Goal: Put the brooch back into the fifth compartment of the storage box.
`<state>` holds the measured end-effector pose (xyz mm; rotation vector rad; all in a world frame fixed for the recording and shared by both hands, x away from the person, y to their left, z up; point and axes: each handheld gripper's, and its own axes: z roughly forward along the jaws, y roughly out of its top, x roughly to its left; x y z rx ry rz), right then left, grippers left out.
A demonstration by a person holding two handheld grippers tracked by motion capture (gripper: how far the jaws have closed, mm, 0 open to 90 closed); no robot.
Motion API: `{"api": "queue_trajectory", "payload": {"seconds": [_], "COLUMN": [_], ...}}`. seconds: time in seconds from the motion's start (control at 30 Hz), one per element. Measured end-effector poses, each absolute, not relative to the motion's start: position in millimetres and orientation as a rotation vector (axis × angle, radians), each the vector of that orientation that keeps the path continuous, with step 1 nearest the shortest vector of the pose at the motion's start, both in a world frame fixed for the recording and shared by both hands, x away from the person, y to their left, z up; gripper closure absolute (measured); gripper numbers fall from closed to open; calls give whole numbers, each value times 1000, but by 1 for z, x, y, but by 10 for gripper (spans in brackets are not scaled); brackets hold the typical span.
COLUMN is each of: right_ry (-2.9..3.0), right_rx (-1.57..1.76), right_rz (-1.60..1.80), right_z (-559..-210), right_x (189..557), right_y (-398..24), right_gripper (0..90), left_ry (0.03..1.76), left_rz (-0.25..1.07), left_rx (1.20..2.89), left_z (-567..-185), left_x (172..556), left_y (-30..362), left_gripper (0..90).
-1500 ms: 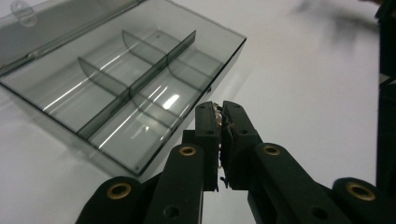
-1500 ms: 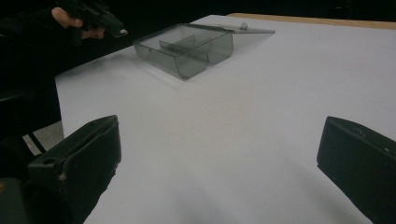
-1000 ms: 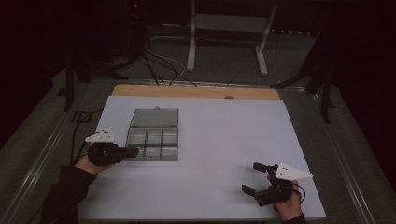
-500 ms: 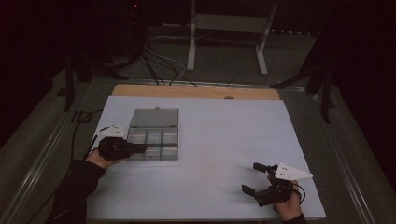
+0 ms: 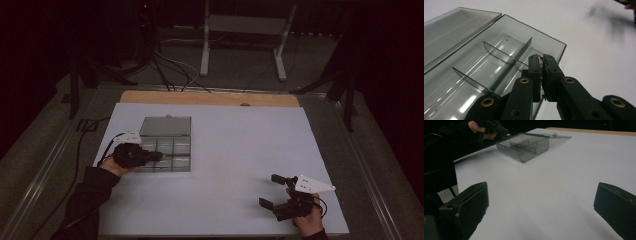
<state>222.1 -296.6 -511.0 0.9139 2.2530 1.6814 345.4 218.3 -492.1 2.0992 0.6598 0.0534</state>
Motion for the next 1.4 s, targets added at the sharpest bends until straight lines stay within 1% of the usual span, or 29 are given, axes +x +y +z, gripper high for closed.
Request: {"api": "queue_trajectory", "payload": {"seconds": [0.23, 0.6, 0.9, 0.93, 1.07, 1.23, 1.3, 1.4], "right_ry": [2255, 2255, 2255, 2256, 2253, 2253, 2255, 2252], "right_rx": [911, 920, 926, 924, 925, 926, 925, 925], "right_rz": [1683, 1686, 1685, 1681, 1683, 1683, 1679, 1681], "right_z": [-511, -512, -512, -512, -512, -512, -512, -512], "right_x": [222, 223, 223, 223, 223, 223, 223, 223], "right_y": [-296, -296, -297, -297, -297, -297, -297, -297], "right_gripper": [0, 0, 0, 0, 0, 0, 0, 0], "left_ry": [662, 648, 683, 666, 671, 700, 714, 734], "left_rz": [39, 81, 120, 101, 120, 134, 148, 161], "left_rx": [2118, 2187, 2217, 2209, 2215, 2170, 2154, 2119], "left_z": [-498, -500, -499, -498, -498, -494, -492, -488], "left_x": [353, 358, 358, 357, 356, 355, 354, 352], "left_y": [211, 201, 198, 199, 199, 203, 204, 207], "left_gripper": [877, 875, 868, 861, 753, 583, 478, 379]}}
